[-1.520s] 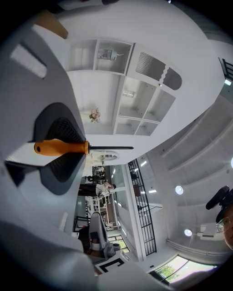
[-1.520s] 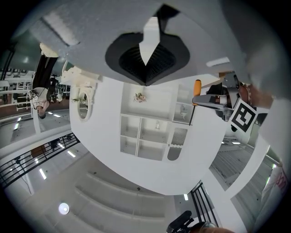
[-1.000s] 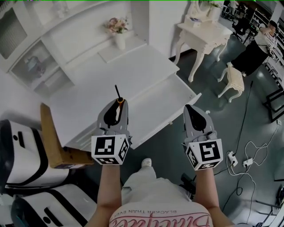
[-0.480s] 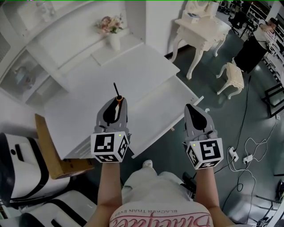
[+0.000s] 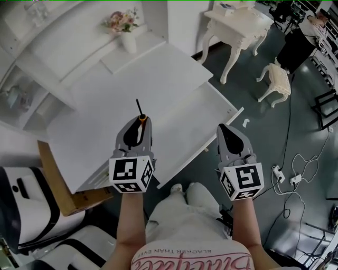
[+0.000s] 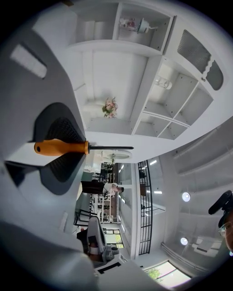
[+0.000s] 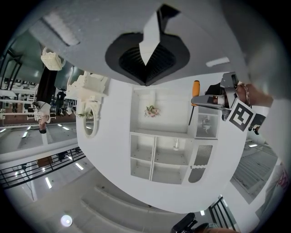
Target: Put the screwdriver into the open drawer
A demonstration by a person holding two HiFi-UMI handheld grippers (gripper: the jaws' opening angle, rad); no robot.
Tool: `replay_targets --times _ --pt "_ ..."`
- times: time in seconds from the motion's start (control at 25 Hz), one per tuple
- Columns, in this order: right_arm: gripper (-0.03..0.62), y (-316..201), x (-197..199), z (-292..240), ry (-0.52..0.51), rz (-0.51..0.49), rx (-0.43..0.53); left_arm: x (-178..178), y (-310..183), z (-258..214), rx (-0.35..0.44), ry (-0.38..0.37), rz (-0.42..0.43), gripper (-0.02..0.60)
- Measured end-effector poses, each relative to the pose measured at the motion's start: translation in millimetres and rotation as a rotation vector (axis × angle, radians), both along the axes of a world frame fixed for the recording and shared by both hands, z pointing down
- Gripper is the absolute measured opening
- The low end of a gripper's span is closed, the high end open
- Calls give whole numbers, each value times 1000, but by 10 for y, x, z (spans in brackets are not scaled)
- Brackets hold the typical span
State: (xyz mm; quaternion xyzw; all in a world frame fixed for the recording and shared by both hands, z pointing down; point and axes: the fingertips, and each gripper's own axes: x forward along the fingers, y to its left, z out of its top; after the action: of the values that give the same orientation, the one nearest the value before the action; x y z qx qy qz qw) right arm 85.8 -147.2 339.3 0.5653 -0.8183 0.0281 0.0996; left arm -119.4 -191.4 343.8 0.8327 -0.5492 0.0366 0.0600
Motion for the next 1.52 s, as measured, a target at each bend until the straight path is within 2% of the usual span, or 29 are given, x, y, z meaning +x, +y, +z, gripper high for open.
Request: replay_targets --times 0.36,0.72,1.12,1.52 --pt "2 -123 63 343 3 1 -95 94 -10 441 -119 -26 8 87" --pt "2 -305 15 582 36 -66 -158 193 -75 924 -249 -24 13 88" --pt "2 -529 -95 648 84 -147 -172 245 -143 1424 -417 -6 0 89" --pt "2 -762 -49 648 87 -164 -173 353 -179 1930 -572 -64 19 88"
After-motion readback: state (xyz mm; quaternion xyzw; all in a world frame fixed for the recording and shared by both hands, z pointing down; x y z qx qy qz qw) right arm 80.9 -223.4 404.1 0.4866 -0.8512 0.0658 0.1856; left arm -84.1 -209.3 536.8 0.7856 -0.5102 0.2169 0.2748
